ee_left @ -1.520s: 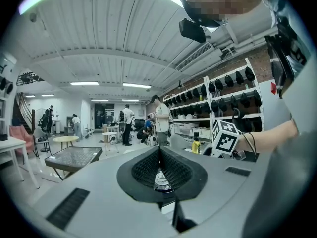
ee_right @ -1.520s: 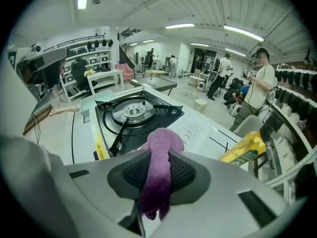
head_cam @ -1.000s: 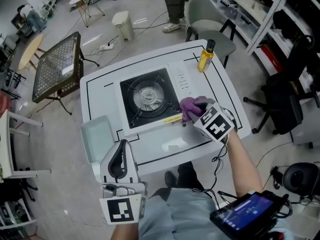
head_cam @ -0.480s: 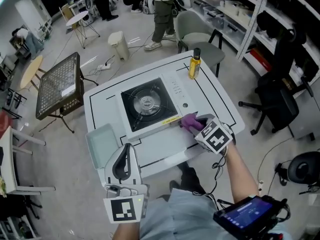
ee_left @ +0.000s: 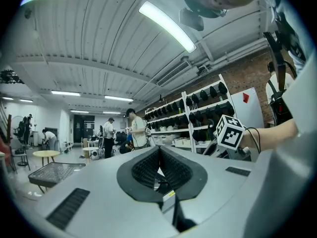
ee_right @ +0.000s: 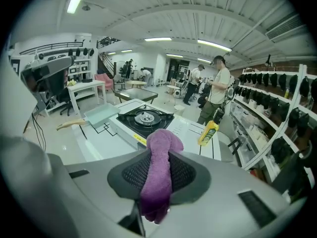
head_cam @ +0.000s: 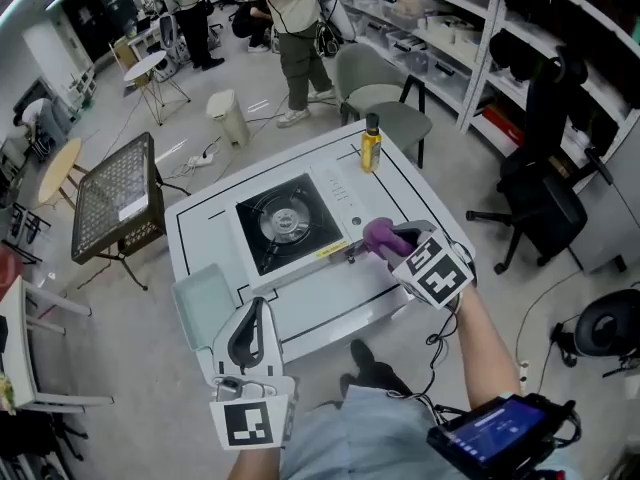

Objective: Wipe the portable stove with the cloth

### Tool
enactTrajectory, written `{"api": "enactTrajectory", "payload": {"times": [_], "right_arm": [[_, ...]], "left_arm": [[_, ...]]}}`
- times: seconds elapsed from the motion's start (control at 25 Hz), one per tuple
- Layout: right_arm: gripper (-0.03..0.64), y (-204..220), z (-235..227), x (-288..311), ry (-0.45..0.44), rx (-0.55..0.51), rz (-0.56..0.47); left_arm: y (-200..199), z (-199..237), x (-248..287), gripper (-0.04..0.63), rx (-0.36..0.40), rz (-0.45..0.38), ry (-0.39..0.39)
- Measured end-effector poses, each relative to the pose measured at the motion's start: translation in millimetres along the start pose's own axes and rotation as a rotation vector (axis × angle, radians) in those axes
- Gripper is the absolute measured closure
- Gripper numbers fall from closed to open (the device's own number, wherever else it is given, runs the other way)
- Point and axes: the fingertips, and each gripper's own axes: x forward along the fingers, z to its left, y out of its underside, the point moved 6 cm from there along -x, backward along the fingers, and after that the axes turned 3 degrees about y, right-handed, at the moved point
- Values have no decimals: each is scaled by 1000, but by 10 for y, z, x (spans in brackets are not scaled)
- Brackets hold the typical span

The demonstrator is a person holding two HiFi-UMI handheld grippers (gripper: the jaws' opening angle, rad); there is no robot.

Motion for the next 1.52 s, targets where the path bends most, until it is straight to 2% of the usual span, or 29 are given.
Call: {"api": "enactTrajectory", "payload": {"times": [0.16,0.56,0.68,0.96,1.2,1.36,1.52], "right_arm": [[505,-59,-22,136,-12,-14,7],[505,46,-100,968,-116,-29,86],[505,34,-123,1081,-109,-40,109],[505,14,67,1295,-72,-66,195],[505,-84,319,1364,-49,-43,229],[505,-154,483,1393,-40,-33,239],[505,-203,629,1401,-41,-21,241]], "left_arm": [[96,57,43,577,-15,11,-4],[450,472,471,577,-37,126,-143],[490,532,571,577,-26,85,-138],[819,823,388,577,-79,182,-121],[920,1139,205,577,-120,191,-94],[901,1332,148,577,-91,164,-84],[933,1454,66,577,-97,165,-78]]}}
